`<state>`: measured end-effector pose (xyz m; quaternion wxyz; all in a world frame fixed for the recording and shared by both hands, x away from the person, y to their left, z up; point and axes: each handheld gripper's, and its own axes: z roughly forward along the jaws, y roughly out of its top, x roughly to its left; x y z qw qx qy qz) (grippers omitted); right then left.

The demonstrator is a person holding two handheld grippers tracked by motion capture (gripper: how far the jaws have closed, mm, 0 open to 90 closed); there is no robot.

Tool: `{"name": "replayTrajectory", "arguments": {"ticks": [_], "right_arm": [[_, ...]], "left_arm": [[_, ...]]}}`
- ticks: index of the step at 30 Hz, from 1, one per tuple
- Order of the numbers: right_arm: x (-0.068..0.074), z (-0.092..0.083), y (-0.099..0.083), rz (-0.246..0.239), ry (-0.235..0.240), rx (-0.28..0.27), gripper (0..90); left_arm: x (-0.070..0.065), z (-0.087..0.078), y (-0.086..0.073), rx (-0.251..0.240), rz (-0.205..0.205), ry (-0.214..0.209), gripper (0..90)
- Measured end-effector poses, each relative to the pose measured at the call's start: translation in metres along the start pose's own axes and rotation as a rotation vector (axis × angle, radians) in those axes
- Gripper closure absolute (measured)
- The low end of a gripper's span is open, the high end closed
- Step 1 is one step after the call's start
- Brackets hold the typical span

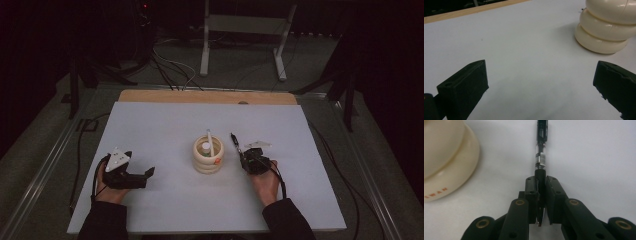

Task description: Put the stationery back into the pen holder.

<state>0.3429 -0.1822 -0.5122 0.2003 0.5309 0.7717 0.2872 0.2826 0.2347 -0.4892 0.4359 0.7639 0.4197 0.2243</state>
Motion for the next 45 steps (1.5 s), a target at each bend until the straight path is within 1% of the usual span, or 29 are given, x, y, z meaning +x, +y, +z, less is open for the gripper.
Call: {"name": "replayTrajectory", "arguments": {"ticks": [2, 13, 19, 28, 33, 45], "right_arm": [[0.0, -0.002, 0.001, -0.001, 0.007, -0.006, 81.3], [-0.006, -0.01, 0.004, 0.0, 0.011, -0.039, 81.3], [-0.008, -0.015, 0.005, 0.005, 0.024, -0.052, 81.3], [-0.008, -0.023, 0.011, -0.004, 0.036, -0.078, 81.3], [-0.009, -0.026, 0.013, 0.003, 0.047, -0.088, 81.3], [-0.011, -0.036, 0.02, -0.003, 0.064, -0.11, 81.2]], "left_arm": [[0.0, 0.0, 0.0, 0.0, 0.0, 0.0, 0.1], [0.0, 0.001, 0.0, 0.0, -0.002, -0.001, 0.1], [0.0, 0.0, 0.0, 0.001, -0.004, -0.001, 0.1], [0.001, 0.0, 0.0, -0.003, -0.007, 0.001, 0.1], [0.002, 0.0, 0.0, -0.003, -0.009, 0.0, 0.1], [0.002, 0.0, -0.001, -0.007, -0.012, 0.003, 0.1]]}}
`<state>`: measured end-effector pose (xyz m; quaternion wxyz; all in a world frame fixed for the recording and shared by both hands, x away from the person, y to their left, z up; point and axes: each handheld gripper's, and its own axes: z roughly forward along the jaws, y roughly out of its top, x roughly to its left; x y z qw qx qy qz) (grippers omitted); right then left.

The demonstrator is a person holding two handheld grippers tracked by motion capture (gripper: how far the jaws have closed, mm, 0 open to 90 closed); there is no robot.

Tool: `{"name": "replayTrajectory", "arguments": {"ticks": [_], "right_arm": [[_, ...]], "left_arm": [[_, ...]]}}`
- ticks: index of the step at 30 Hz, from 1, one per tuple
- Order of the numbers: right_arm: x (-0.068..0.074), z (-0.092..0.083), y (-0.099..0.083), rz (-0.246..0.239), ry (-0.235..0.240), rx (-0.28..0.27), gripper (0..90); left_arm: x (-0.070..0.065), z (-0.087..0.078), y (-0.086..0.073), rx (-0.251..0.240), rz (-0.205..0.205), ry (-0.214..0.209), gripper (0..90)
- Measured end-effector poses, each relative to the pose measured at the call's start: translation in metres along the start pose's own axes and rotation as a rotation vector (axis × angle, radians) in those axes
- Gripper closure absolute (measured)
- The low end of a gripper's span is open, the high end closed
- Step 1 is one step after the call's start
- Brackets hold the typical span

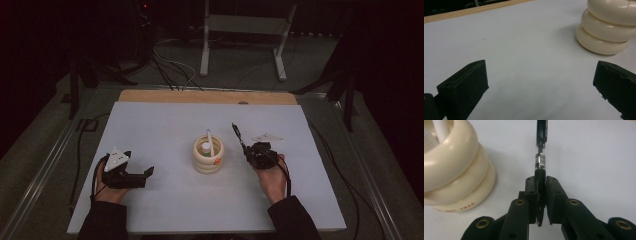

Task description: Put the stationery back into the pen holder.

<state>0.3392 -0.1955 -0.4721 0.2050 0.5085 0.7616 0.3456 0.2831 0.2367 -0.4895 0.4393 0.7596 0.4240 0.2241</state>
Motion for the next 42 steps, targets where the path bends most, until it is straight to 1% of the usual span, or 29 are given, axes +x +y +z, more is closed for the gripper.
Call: {"name": "replayTrajectory", "arguments": {"ticks": [5, 10, 20, 27, 37, 42], "right_arm": [[-0.001, -0.004, 0.005, 0.0, 0.019, -0.007, 81.2], [-0.004, -0.008, 0.01, 0.02, 0.045, -0.013, 81.2], [-0.004, -0.019, 0.022, -0.006, 0.062, -0.041, 81.2], [-0.002, -0.023, 0.031, -0.039, 0.072, -0.043, 81.2], [0.002, -0.03, 0.043, -0.046, 0.116, -0.059, 81.2], [0.002, -0.035, 0.049, -0.053, 0.128, -0.067, 81.2]], "left_arm": [[0.0, 0.0, 0.0, 0.0, 0.001, 0.0, 0.1], [0.0, 0.0, 0.0, 0.0, -0.001, 0.001, 0.1], [0.0, 0.0, 0.0, 0.002, 0.001, 0.001, 0.1], [-0.001, 0.001, 0.0, 0.005, 0.002, -0.001, 0.1], [0.0, 0.001, 0.0, 0.004, 0.003, -0.003, 0.1], [0.0, 0.001, 0.0, 0.004, 0.003, -0.002, 0.1]]}}
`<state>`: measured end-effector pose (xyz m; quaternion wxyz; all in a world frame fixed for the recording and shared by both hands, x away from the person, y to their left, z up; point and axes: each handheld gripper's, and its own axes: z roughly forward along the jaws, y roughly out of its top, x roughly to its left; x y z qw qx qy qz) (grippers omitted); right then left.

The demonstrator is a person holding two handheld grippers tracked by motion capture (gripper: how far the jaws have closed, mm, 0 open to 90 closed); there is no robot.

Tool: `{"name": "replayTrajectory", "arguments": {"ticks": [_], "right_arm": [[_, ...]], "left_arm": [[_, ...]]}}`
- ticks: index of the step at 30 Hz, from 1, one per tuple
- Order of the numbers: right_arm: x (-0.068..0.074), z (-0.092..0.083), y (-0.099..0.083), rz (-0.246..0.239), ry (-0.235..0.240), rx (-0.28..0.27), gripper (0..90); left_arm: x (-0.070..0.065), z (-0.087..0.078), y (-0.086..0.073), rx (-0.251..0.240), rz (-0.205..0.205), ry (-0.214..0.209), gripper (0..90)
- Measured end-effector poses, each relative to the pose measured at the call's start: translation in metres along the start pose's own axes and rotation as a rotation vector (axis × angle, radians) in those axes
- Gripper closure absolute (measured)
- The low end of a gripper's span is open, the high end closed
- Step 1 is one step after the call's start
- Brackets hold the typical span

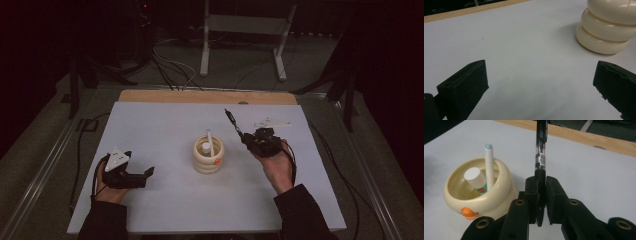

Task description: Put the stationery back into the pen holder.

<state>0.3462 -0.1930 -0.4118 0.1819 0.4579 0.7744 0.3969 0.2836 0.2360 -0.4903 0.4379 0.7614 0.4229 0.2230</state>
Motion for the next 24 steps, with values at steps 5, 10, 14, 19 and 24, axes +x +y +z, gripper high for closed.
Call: {"name": "replayTrajectory", "arguments": {"ticks": [5, 10, 14, 19, 24], "right_arm": [[0.002, -0.003, 0.005, -0.012, 0.015, -0.004, 81.2], [0.005, -0.005, 0.01, -0.026, 0.037, -0.003, 81.2], [0.007, -0.007, 0.013, -0.02, 0.072, -0.005, 81.2], [0.009, -0.012, 0.018, -0.031, 0.09, -0.01, 81.2], [0.013, -0.017, 0.025, -0.062, 0.111, -0.015, 81.1]], "left_arm": [[0.0, 0.0, 0.0, 0.002, 0.002, 0.001, 0.1], [0.0, 0.0, 0.0, 0.001, 0.001, 0.001, 0.1], [0.0, 0.0, 0.0, -0.001, 0.001, 0.0, 0.1], [0.0, 0.0, 0.0, -0.002, -0.002, 0.001, 0.1], [0.0, 0.0, 0.0, -0.001, 0.001, 0.002, 0.1]]}}
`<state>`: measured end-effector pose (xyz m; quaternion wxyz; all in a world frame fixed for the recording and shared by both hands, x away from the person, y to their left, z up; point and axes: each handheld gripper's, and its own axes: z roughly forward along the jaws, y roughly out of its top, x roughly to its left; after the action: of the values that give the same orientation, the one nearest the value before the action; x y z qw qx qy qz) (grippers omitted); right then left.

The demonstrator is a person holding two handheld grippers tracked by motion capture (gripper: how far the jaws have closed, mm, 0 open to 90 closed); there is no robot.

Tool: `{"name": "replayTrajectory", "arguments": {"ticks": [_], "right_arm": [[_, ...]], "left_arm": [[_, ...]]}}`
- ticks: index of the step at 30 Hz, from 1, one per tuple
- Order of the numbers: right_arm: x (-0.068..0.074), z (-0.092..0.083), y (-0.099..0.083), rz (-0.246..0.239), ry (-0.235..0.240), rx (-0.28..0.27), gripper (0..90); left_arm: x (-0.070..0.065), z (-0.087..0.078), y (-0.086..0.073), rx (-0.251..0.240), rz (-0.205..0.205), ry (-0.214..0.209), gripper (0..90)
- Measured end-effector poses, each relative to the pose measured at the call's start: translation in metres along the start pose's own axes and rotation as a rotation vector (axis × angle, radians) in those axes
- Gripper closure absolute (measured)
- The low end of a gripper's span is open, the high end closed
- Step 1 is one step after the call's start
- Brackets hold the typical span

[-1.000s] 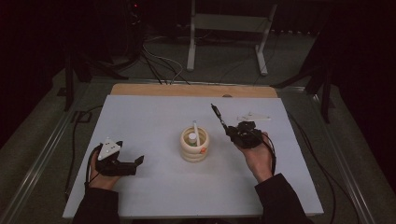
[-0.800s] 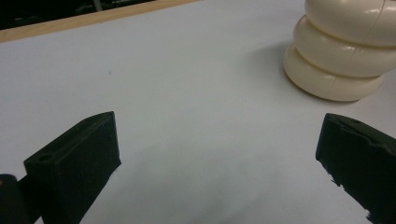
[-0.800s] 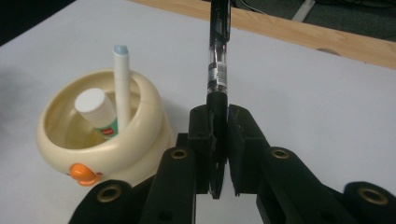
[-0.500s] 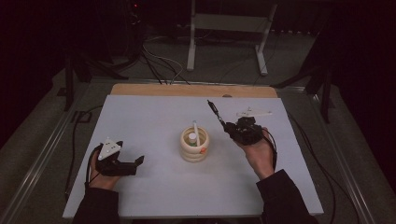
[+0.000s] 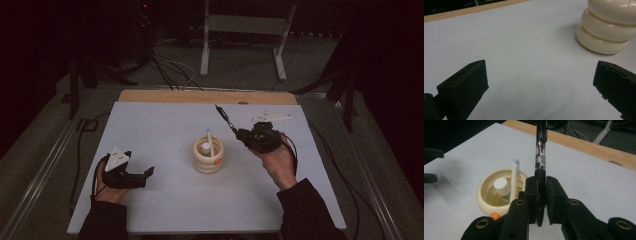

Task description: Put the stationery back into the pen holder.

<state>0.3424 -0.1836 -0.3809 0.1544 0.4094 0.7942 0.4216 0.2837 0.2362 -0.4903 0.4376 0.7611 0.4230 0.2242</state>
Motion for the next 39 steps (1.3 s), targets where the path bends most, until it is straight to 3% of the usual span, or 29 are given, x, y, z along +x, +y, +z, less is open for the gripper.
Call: {"name": "replayTrajectory", "arguments": {"ticks": [13, 25, 39], "right_arm": [[0.012, -0.006, 0.012, -0.102, 0.06, 0.025, 81.1], [0.02, -0.008, 0.018, -0.213, 0.1, 0.092, 81.0], [0.02, -0.005, 0.01, -0.257, 0.131, 0.176, 80.8]], "left_arm": [[0.0, 0.0, 0.0, -0.001, -0.001, -0.001, 0.1], [0.0, 0.0, 0.0, 0.0, -0.001, -0.001, 0.1], [0.0, 0.0, 0.0, 0.001, -0.001, -0.001, 0.1]]}}
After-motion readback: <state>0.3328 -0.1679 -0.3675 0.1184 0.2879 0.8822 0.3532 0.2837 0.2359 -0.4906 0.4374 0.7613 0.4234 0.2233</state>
